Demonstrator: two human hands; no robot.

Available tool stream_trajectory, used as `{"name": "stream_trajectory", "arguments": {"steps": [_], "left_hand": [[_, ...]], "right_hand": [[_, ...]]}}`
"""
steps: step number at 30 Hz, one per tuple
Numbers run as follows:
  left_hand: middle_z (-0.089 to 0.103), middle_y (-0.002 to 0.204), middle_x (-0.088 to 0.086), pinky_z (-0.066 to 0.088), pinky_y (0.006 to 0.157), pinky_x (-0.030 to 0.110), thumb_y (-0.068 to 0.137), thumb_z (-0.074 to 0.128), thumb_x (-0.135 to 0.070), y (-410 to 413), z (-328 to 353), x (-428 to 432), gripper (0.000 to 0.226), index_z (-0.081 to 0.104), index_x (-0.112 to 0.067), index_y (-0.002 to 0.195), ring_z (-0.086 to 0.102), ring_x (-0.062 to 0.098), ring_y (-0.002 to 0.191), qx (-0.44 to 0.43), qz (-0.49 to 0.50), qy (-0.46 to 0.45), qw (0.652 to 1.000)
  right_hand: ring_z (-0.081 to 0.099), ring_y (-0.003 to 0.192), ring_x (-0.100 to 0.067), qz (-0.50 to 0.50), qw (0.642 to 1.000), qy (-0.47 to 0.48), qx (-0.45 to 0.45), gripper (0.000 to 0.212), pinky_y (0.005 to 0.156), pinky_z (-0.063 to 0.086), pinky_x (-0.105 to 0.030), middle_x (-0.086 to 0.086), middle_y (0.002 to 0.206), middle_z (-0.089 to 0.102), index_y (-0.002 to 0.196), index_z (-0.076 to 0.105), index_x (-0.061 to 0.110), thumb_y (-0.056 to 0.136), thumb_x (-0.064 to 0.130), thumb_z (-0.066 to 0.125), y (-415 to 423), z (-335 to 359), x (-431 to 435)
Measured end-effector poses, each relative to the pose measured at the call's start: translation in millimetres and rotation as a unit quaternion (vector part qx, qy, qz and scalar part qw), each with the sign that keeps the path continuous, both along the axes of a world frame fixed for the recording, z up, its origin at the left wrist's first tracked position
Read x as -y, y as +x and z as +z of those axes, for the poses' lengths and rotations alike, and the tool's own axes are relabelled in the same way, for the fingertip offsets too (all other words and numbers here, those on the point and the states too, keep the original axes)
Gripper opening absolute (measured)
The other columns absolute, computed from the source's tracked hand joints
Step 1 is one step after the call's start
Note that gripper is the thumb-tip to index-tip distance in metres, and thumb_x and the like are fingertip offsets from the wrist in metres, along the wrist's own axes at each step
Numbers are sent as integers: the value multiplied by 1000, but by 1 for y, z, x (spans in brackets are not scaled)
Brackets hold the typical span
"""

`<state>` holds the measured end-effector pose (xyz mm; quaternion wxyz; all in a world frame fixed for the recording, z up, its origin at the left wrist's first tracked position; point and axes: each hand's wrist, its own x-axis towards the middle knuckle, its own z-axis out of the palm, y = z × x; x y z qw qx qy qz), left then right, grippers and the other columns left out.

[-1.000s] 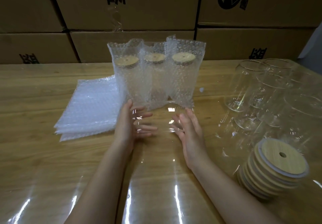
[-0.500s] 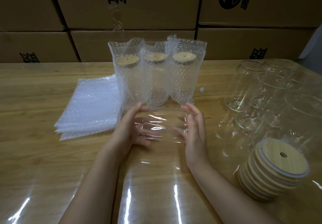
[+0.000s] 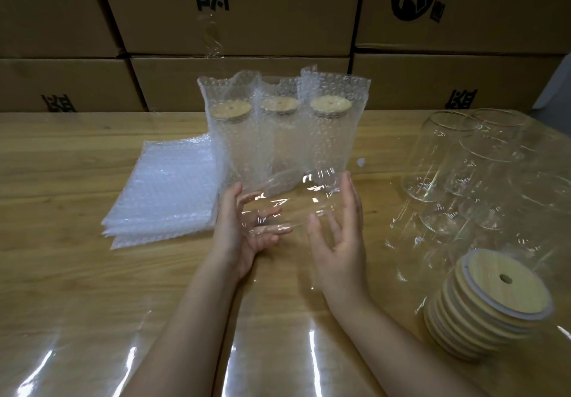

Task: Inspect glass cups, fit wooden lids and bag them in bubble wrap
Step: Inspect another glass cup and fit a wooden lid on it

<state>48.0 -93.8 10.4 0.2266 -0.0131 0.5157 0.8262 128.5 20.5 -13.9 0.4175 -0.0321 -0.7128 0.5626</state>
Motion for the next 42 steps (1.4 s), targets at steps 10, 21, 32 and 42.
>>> {"name": "stream_trajectory", "arguments": {"steps": [10, 21, 32, 42], "left_hand": [[66, 98, 12, 36, 33, 19, 72, 45, -69, 3, -16, -22, 68, 47, -20, 118, 58, 21, 41, -142, 43, -88, 985], [56, 111, -15, 45, 79, 10, 61, 68, -59, 10, -18, -8, 57, 50, -42, 112, 57, -8, 100, -405, -18, -262, 876], [54, 117, -26, 49, 93, 21, 58, 69, -50, 8, -22, -4, 70, 33, -64, 116, 56, -10, 108, -421, -63, -312, 849], [57, 127, -9, 43, 92, 15, 57, 60, -59, 5, -27, -3, 91, 34, -29, 139, 55, 4, 114, -429, -80, -376, 817]], "right_hand": [[56, 122, -9, 173, 921, -339, 85, 68, 91, 51, -20, 11, 129, 55, 137, 35, 29, 75, 38, 62, -11, -2, -16], [56, 118, -3, 144, 963, -214, 85, 75, 99, 48, -30, 6, 137, 52, 134, 32, 44, 75, 38, 77, -6, 1, -12], [37, 128, 15, 138, 977, -132, 100, 84, 96, 35, -6, 21, 143, 42, 126, 35, 54, 78, -1, 74, -10, -12, -12], [34, 136, 3, 121, 977, -110, 136, 84, 105, 30, -9, 23, 141, 38, 125, 30, 58, 80, 3, 73, -14, -15, -14]]}}
